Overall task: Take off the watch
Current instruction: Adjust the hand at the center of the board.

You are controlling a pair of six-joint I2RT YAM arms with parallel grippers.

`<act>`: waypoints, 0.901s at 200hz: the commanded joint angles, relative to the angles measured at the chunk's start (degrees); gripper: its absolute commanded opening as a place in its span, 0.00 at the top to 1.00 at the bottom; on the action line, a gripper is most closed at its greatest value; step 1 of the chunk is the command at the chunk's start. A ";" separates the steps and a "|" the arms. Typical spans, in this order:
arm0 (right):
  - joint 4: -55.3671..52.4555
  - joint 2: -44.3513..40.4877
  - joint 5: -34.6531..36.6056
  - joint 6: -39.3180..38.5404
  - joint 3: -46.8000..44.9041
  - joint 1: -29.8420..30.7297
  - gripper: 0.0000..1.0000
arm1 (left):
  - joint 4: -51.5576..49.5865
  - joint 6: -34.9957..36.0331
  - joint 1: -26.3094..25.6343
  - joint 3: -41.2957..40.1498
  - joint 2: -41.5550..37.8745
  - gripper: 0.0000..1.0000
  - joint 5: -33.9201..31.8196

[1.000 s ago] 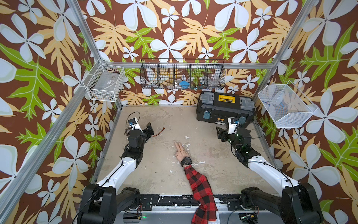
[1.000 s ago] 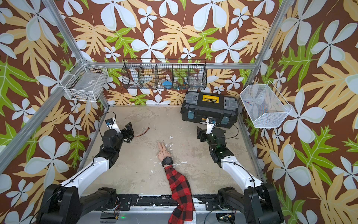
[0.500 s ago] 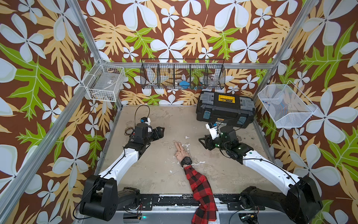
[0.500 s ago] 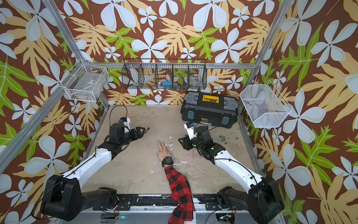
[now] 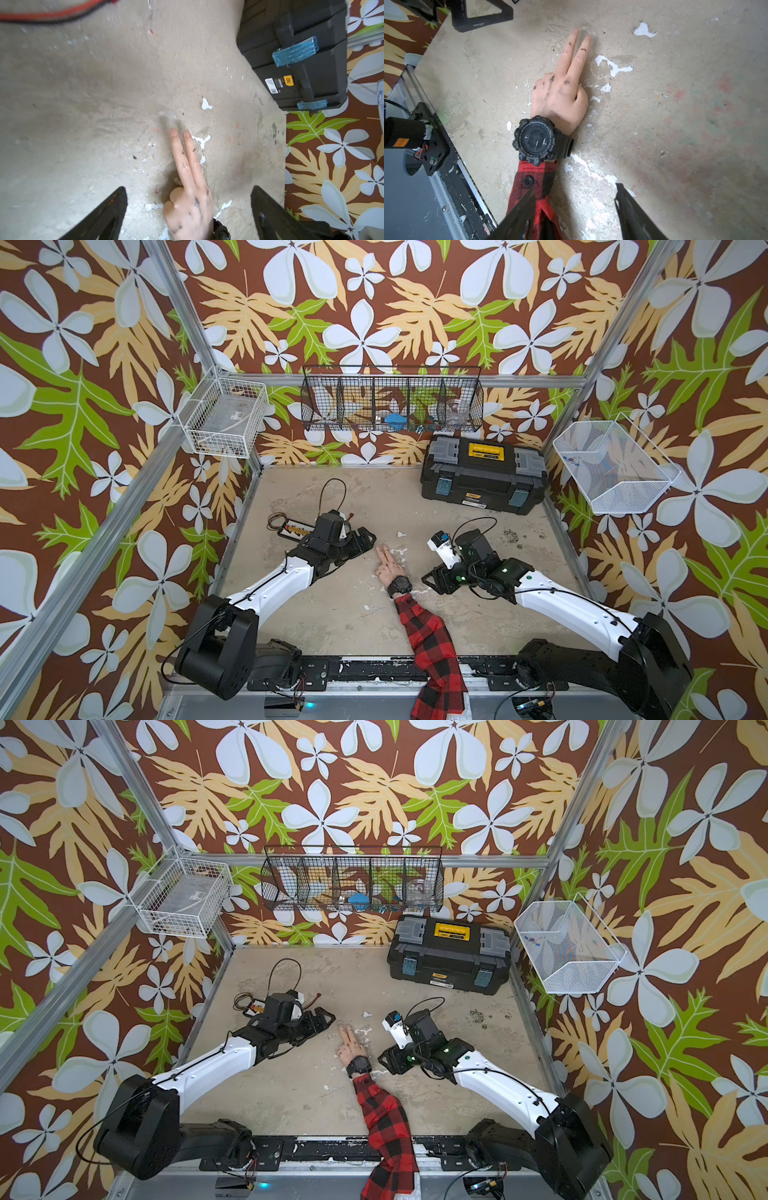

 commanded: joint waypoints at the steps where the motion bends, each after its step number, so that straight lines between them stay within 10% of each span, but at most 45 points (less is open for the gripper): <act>1: -0.76 -1.20 4.62 2.08 -0.17 0.07 0.37 | -4.31 -7.82 -4.05 1.82 0.99 0.03 -7.99; 52: -1.02 -4.04 10.11 1.87 -1.25 0.00 0.37 | -17.14 -17.20 -13.08 11.38 9.56 0.00 -16.90; 180: -2.95 -6.37 14.82 -0.87 -0.34 -0.03 0.32 | -30.86 -22.50 -19.13 25.00 26.79 0.00 -14.91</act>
